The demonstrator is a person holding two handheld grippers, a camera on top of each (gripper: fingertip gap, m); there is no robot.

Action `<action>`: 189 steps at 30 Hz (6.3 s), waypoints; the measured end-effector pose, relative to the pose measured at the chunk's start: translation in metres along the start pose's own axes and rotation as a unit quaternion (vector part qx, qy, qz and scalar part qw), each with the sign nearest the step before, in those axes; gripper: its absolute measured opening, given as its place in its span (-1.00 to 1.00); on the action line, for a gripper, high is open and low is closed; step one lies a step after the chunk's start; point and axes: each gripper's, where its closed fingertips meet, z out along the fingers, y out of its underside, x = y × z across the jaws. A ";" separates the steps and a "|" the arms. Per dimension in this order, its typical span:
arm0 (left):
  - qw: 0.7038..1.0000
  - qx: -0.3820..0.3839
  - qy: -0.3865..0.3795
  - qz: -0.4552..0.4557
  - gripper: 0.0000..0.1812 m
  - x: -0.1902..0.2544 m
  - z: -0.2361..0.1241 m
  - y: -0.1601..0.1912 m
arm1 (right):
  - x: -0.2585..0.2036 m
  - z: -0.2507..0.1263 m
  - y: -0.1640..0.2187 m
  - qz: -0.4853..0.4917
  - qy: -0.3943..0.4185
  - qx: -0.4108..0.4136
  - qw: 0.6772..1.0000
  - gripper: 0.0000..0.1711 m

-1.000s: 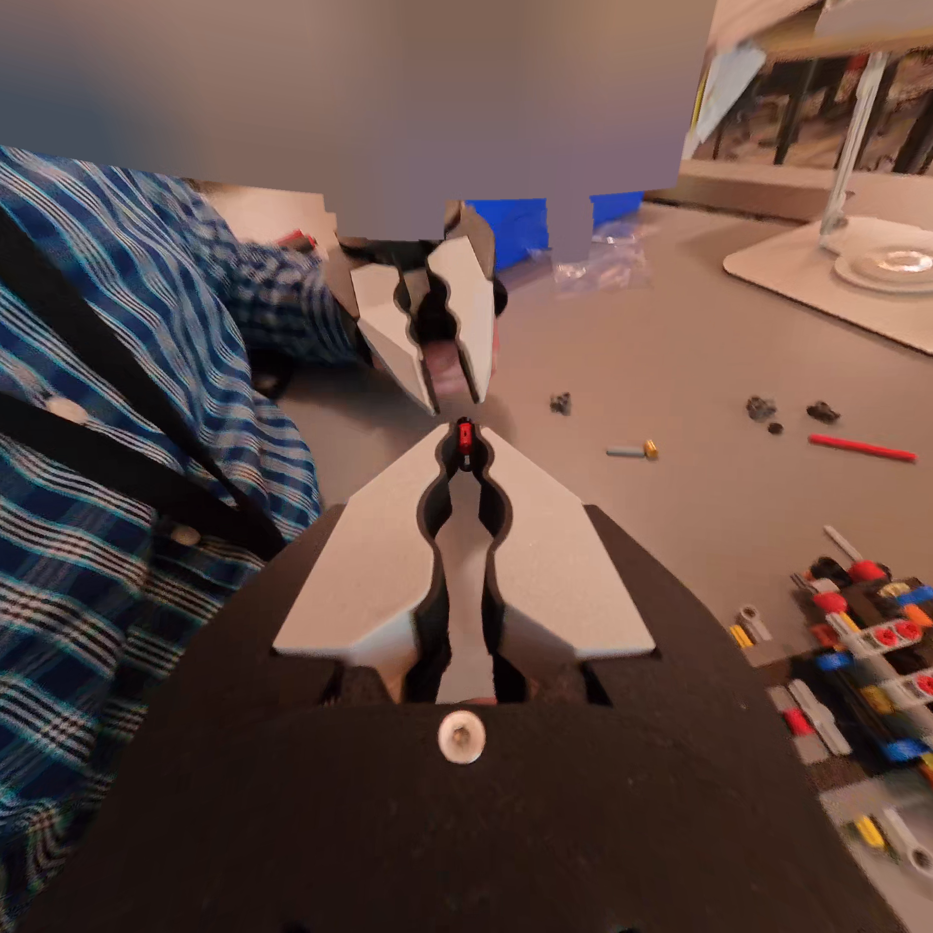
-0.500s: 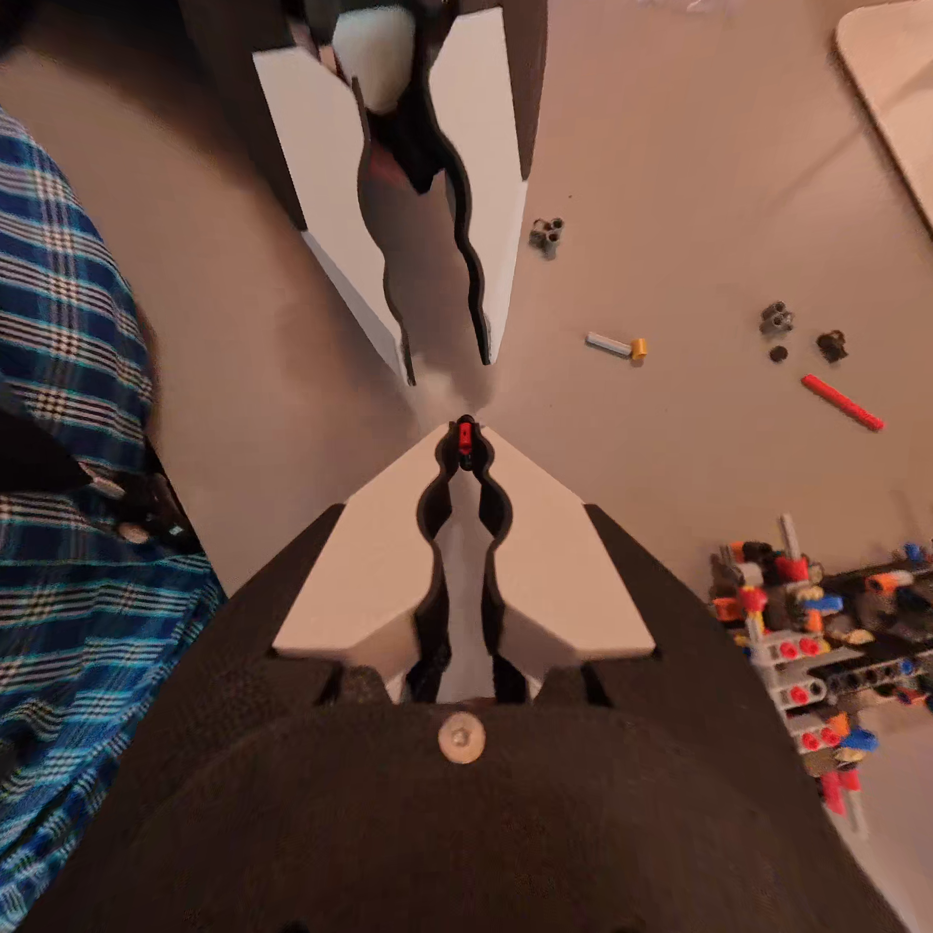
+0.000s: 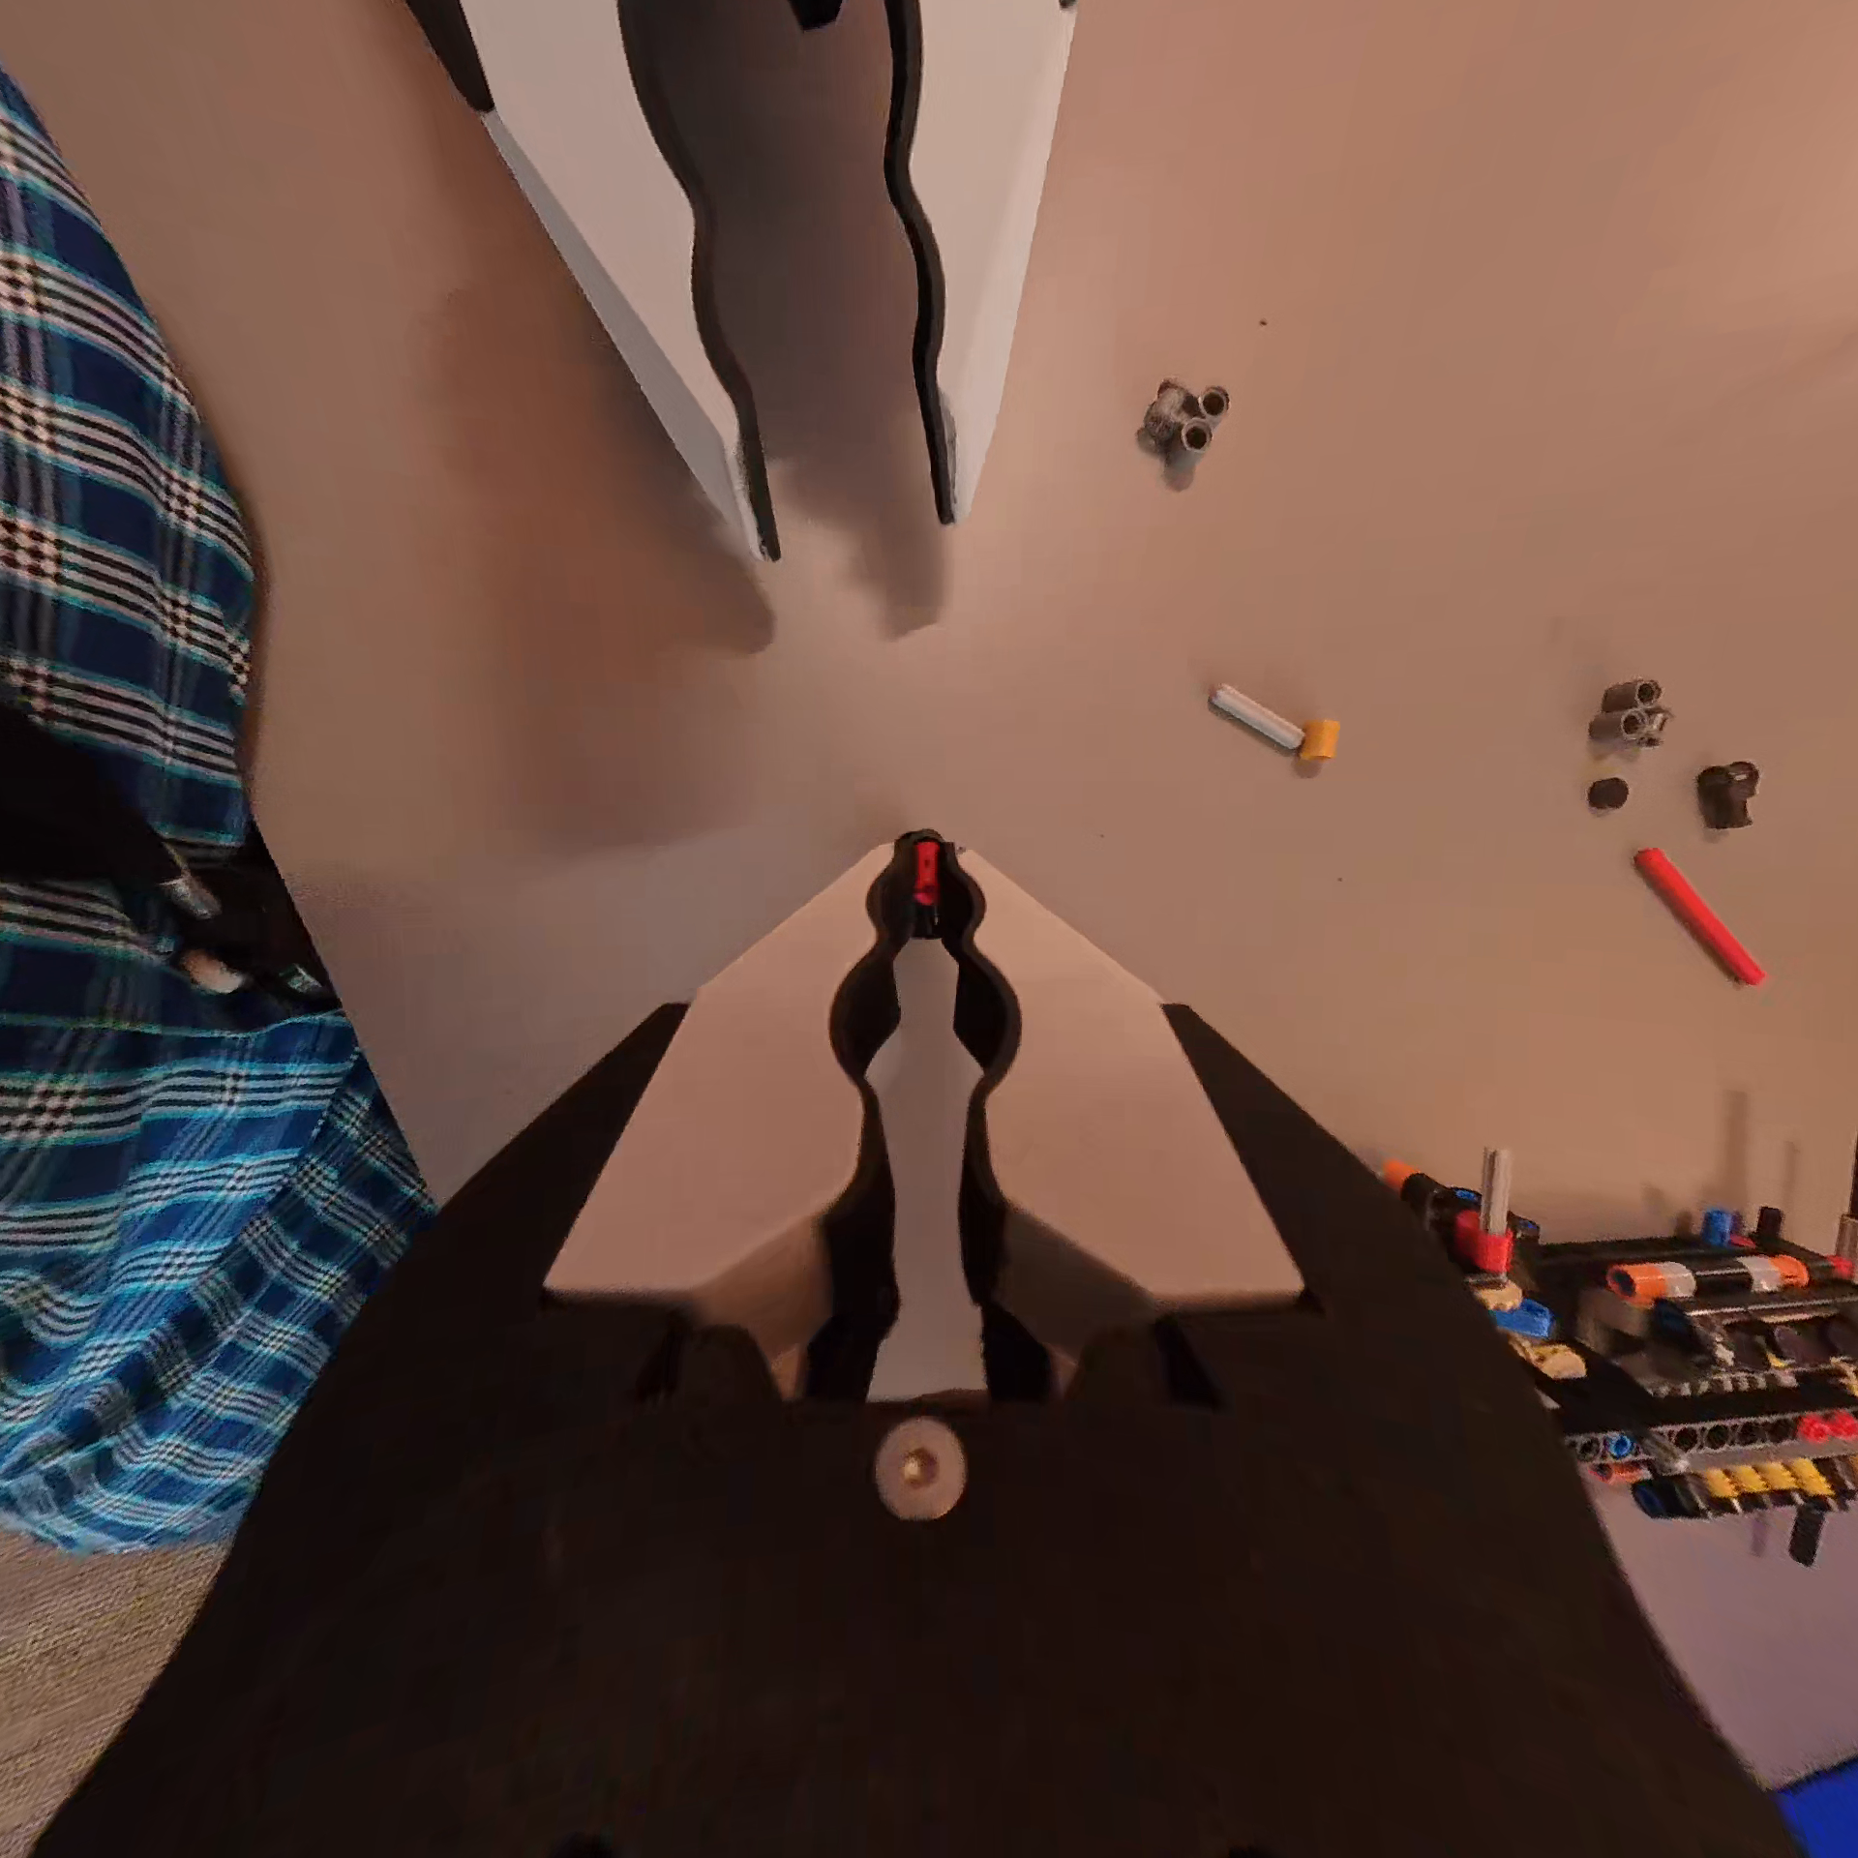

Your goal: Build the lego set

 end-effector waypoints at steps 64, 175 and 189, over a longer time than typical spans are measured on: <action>0.998 0.042 -0.044 0.011 -0.65 -0.007 -0.013 -0.013 | 0.012 -0.022 -0.043 0.125 -0.024 0.109 0.986 -0.99; 0.700 0.359 0.563 -0.256 -0.90 0.056 -0.013 -0.196 | -0.019 -0.166 -0.026 0.202 -0.220 0.578 0.759 -0.78; 0.666 0.342 0.614 -0.250 -0.91 0.056 -0.009 -0.193 | -0.027 -0.169 -0.020 0.148 -0.254 0.586 0.755 -1.00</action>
